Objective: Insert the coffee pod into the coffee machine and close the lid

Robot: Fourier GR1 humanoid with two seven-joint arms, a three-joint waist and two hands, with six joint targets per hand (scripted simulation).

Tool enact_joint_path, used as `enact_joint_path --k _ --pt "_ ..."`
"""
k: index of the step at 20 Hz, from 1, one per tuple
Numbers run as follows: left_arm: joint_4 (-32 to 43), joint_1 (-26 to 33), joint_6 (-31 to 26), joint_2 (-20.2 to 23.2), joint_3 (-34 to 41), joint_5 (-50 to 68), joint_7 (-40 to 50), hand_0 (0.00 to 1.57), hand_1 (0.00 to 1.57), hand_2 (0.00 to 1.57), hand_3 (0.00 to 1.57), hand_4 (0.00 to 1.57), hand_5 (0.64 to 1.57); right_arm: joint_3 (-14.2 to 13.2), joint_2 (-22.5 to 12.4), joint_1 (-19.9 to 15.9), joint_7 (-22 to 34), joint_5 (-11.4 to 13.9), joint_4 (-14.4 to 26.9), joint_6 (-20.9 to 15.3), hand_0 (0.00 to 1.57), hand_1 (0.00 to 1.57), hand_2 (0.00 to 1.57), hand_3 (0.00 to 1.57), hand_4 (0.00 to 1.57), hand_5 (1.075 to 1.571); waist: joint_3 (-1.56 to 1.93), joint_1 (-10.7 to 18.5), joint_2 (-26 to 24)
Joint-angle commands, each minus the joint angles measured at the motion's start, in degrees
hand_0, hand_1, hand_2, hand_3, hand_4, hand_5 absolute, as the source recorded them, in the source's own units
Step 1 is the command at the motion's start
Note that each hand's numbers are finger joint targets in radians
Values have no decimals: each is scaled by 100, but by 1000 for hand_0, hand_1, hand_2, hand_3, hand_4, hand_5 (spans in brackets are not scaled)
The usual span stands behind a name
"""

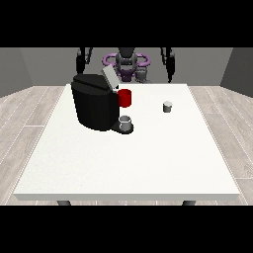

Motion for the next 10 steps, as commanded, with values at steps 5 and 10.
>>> enact_joint_path --k 5,10 --pt "82 -442 -954 340 412 763 -308 0 0 0 0 695 1571 -155 82 -53 -247 -206 201 123 0 0 0 0 328 1571 -9 -114 -66" --pt "226 -358 -1182 614 245 280 -833 0 0 0 0 617 1571 -541 226 -248 -791 -654 338 133 0 0 0 0 324 1571 -8 -115 33"
